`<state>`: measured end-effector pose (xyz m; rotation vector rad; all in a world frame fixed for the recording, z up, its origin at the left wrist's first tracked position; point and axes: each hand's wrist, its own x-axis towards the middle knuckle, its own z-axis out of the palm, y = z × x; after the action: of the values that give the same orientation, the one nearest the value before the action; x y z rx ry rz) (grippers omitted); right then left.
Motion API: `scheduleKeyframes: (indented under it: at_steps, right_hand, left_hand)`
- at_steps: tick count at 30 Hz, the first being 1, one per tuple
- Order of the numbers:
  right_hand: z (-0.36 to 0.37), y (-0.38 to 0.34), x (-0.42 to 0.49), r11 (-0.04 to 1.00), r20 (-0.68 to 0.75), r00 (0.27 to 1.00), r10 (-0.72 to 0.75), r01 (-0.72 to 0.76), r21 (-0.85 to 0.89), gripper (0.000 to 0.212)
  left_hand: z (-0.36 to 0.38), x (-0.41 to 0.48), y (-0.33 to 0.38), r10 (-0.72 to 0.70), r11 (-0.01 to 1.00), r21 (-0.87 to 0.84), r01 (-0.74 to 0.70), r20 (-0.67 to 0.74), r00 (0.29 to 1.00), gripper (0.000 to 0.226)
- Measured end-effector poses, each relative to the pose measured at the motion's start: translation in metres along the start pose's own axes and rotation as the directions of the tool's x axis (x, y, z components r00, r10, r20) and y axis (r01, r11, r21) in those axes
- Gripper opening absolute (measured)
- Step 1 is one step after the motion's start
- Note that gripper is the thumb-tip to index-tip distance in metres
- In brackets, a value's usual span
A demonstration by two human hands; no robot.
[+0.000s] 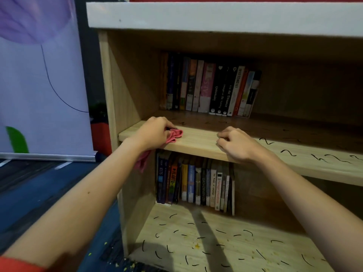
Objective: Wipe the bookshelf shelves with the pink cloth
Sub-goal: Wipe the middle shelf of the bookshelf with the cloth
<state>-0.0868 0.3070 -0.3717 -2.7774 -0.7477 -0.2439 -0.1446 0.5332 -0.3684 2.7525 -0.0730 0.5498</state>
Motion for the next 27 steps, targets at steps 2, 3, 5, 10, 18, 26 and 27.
scheduleKeyframes:
  at_steps: [2, 3, 5, 10, 18, 26, 27]
  right_hand:
    - [0.001, -0.013, 0.000, 0.999, -0.027, 0.999, 0.024, -0.025, -0.032, 0.042]
    - [0.003, -0.022, 0.003, 0.999, -0.039, 0.999, 0.016, -0.018, -0.036, 0.042]
    - [0.011, -0.048, 0.011, 0.999, -0.036, 0.999, -0.033, 0.033, -0.014, 0.043]
    - [0.028, -0.091, 0.025, 0.991, 0.026, 0.991, -0.132, 0.132, -0.007, 0.054]
    - [0.031, -0.093, 0.033, 0.976, 0.043, 0.984, -0.171, 0.175, -0.128, 0.060]
    - [0.033, -0.090, 0.036, 0.977, 0.024, 0.982, -0.190, 0.191, -0.093, 0.060]
    - [0.033, -0.090, 0.036, 0.978, 0.023, 0.982, -0.188, 0.190, -0.091, 0.059]
  left_hand:
    - [0.000, -0.009, 0.003, 0.022, 1.000, 0.002, -0.022, -0.007, 1.000, 0.033]
    - [-0.003, -0.013, 0.004, 0.041, 0.999, -0.004, -0.041, 0.001, 0.999, 0.033]
    - [-0.012, -0.022, -0.003, 0.027, 1.000, -0.013, -0.026, 0.025, 0.999, 0.032]
    - [-0.033, -0.030, -0.041, -0.148, 0.985, 0.086, 0.150, -0.035, 0.988, 0.034]
    - [-0.021, -0.007, -0.039, -0.247, 0.966, 0.041, 0.255, -0.147, 0.958, 0.028]
    - [-0.038, -0.011, -0.047, -0.191, 0.981, -0.023, 0.190, -0.025, 0.981, 0.025]
    - [-0.037, -0.006, -0.048, -0.201, 0.980, 0.002, 0.201, -0.026, 0.979, 0.025]
